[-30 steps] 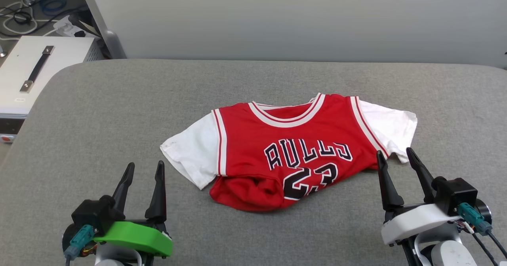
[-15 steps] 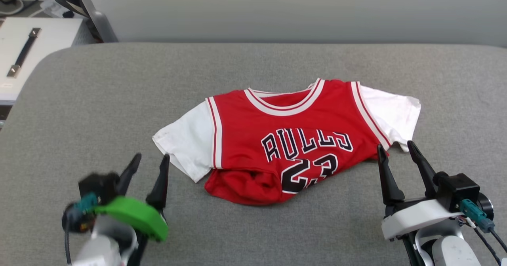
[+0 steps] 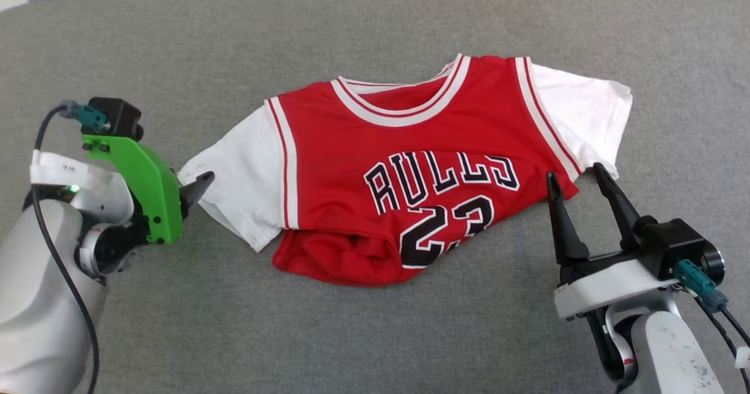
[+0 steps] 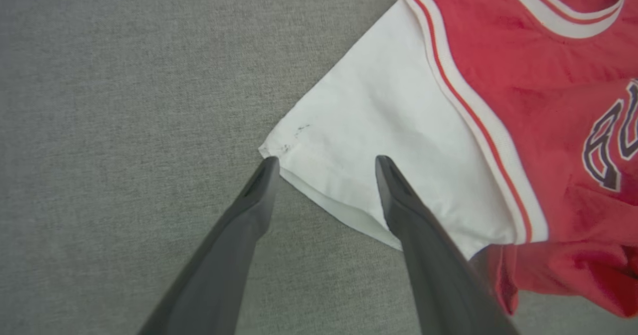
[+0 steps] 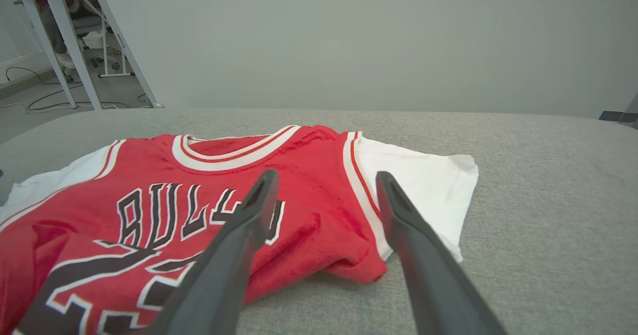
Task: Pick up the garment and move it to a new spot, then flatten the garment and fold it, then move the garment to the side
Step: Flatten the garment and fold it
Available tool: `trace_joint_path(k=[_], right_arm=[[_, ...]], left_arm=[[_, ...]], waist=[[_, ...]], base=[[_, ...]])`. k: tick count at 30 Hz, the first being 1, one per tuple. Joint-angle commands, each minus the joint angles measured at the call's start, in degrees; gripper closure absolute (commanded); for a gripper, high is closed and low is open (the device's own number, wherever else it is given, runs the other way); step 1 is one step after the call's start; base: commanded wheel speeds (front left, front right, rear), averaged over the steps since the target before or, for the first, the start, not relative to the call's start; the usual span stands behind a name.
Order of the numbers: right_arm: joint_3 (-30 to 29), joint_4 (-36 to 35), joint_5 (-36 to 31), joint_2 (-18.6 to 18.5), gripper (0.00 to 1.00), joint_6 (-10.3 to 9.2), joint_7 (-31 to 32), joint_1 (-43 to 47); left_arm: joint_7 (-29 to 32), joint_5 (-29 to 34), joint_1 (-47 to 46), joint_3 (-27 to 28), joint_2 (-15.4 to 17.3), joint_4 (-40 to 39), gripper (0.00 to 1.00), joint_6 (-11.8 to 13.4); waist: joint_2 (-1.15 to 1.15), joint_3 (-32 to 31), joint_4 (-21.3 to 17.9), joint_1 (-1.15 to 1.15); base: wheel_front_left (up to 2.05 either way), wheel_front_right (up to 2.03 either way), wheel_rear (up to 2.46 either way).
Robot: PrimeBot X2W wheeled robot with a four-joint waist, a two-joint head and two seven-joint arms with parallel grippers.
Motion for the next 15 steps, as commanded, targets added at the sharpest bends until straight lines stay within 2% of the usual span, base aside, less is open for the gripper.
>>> trace_joint_path(k=[1,8,15], right_arm=[[0.3,0.3,-0.3,0.2,0.0,-0.03,-0.6,-1.1],[0.8,1.2,-0.5,0.4,0.0,-0.03,-1.3,-2.3],[0.5,1.2,-1.1,0.2,0.0,-0.03,-1.6,-2.9]], left_arm=[[0.7,-0.1,-1.5,-0.3,0.9,0.9,0.0,-0.1],[-1.6,4.5,-4.6,-2.7,2.8,5.6,0.0,-0.1],[0.6,3.3,-4.3,-5.3,2.2,10.2,0.0,-0.1]], waist=[[0.0,2.1,-1.8,0.0],[0.0,3.6,-2.9,0.0],[0.0,4.6,-3.6,0.0]], base=[[0.0,0.0,0.0],[0.0,0.0,0.0],[0.0,0.0,0.0]])
